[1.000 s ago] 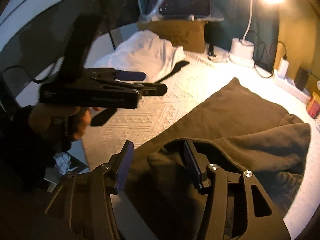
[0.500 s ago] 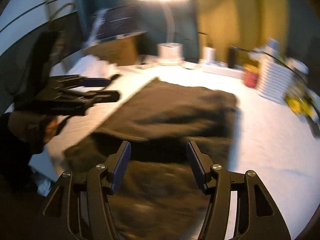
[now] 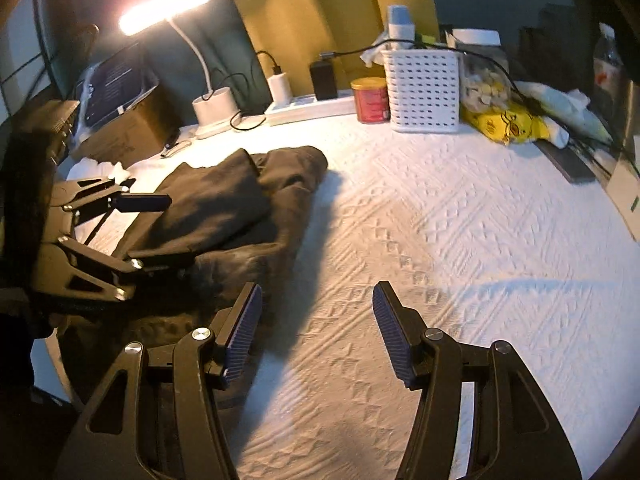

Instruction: Fold small clothes

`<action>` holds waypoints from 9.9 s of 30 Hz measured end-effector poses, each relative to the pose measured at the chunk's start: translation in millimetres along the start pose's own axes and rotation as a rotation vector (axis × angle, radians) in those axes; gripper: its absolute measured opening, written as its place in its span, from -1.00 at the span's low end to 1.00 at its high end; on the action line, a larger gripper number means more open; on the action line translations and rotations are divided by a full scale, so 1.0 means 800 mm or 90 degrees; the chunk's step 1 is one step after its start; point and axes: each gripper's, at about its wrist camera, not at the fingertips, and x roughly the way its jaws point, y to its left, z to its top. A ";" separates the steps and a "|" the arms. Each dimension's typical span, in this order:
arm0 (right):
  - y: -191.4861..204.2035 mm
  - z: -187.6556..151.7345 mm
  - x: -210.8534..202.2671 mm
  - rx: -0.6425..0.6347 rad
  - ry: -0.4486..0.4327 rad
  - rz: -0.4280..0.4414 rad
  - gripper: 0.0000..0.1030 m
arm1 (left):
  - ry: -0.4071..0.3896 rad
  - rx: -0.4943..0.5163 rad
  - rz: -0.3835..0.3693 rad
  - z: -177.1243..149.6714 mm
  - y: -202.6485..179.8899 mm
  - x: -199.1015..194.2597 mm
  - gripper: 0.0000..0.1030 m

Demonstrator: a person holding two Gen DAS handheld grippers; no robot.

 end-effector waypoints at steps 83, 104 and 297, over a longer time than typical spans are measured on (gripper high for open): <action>0.012 0.142 0.190 0.012 0.028 0.030 -0.57 | -0.082 -0.296 -0.028 -0.070 0.236 0.041 -0.52; 0.009 0.084 0.131 0.027 0.036 -0.015 -0.37 | -0.029 -0.316 0.069 -0.118 0.248 0.027 -0.11; 0.032 0.053 0.106 -0.053 0.060 -0.035 0.20 | -0.053 -0.331 -0.087 -0.078 0.213 0.037 0.60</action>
